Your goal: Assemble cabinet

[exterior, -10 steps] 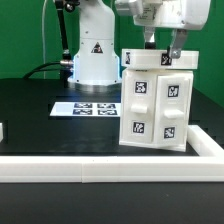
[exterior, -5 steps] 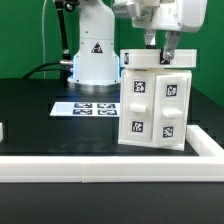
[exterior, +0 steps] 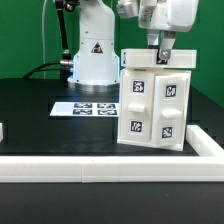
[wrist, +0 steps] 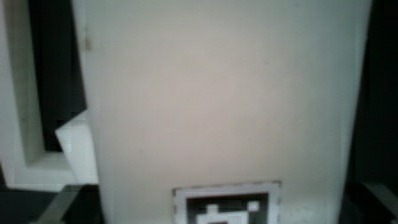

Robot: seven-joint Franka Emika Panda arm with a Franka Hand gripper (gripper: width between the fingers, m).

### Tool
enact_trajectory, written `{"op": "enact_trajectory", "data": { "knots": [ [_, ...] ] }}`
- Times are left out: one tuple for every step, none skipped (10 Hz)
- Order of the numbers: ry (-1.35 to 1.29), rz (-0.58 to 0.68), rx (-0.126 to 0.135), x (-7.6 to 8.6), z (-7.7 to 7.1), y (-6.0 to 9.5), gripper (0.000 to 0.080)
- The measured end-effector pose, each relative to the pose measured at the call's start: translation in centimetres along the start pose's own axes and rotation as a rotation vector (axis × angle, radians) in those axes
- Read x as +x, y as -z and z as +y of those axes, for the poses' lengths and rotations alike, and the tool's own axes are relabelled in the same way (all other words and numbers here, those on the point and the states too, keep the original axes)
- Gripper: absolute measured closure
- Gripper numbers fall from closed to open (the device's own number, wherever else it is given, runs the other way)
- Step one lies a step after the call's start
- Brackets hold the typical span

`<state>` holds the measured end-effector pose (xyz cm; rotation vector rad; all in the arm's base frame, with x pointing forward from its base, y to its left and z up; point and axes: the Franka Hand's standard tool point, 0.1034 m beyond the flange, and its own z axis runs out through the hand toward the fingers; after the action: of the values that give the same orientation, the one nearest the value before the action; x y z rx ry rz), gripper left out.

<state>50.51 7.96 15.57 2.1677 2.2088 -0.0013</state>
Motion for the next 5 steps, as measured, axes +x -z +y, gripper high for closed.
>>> {"op": "enact_trajectory", "data": {
  "knots": [
    [-0.038,0.000,0.000,-0.01,0.00,0.00,0.0245],
    [-0.138,0.001,0.000,0.00,-0.01,-0.01,0.0245],
    [-0.232,0.002,0.001,0.05,-0.02,0.00,0.0245],
    [-0.342,0.003,0.001,0.22,-0.07,0.00,0.0243],
    [-0.455,0.003,0.002,0.36,-0.09,0.00,0.0243]
  ]
}}
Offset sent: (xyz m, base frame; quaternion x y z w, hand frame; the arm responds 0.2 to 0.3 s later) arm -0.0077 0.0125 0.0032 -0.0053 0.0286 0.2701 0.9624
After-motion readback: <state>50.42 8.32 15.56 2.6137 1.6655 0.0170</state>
